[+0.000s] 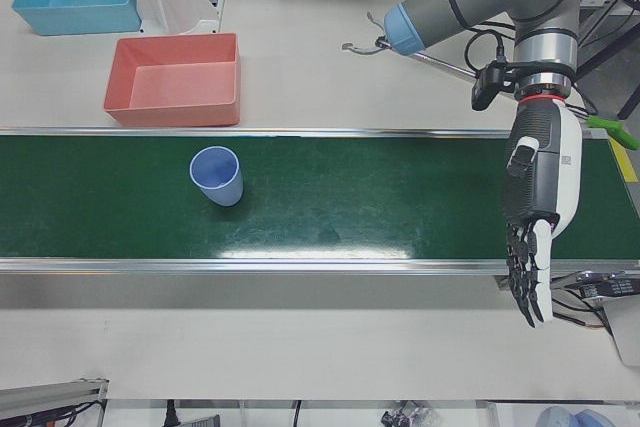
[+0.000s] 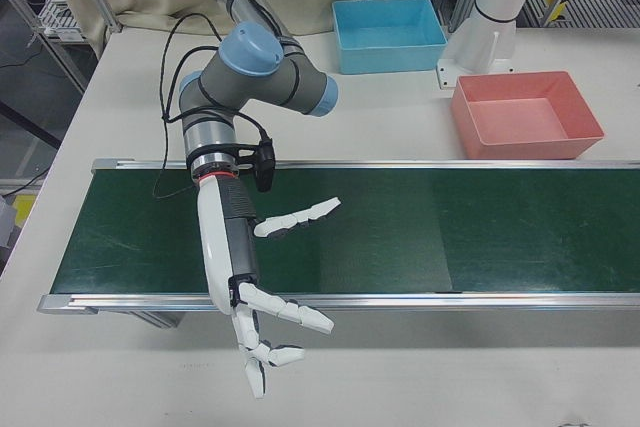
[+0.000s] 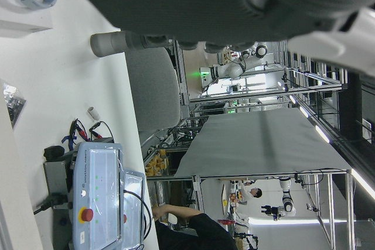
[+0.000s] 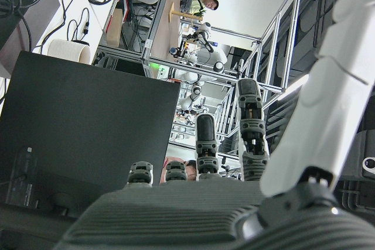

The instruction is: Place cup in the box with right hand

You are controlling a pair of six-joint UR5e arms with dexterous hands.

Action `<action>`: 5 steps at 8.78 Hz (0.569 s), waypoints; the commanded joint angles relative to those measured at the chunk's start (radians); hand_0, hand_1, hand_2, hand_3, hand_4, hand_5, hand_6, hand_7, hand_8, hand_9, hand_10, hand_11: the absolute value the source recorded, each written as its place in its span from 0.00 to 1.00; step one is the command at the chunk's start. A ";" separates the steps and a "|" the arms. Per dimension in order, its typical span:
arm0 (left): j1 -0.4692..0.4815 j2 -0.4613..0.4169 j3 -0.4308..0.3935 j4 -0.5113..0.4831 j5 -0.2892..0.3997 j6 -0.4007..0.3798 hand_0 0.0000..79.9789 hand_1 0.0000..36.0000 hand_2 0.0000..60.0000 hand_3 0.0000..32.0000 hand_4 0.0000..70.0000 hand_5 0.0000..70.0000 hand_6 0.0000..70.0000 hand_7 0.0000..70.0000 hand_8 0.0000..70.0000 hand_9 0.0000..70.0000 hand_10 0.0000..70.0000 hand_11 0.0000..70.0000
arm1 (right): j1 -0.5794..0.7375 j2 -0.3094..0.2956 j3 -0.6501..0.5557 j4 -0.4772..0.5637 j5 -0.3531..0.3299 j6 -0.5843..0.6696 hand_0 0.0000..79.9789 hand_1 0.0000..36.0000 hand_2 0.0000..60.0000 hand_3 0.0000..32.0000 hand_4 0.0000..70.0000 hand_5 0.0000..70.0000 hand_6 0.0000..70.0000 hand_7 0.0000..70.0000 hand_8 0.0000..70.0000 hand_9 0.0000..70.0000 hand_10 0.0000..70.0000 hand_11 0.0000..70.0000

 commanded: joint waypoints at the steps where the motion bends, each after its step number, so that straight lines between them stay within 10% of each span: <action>1: 0.000 0.000 0.000 -0.001 -0.001 0.000 0.00 0.00 0.00 0.00 0.00 0.00 0.00 0.00 0.00 0.00 0.00 0.00 | 0.000 -0.001 0.000 0.000 0.000 0.000 0.66 0.25 0.00 0.18 0.39 0.06 0.11 0.59 0.01 0.12 0.05 0.09; 5: 0.000 0.000 0.000 -0.001 0.001 0.000 0.00 0.00 0.00 0.00 0.00 0.00 0.00 0.00 0.00 0.00 0.00 0.00 | 0.000 -0.001 0.000 0.002 0.000 0.000 0.66 0.25 0.00 0.19 0.39 0.06 0.10 0.58 0.01 0.11 0.05 0.09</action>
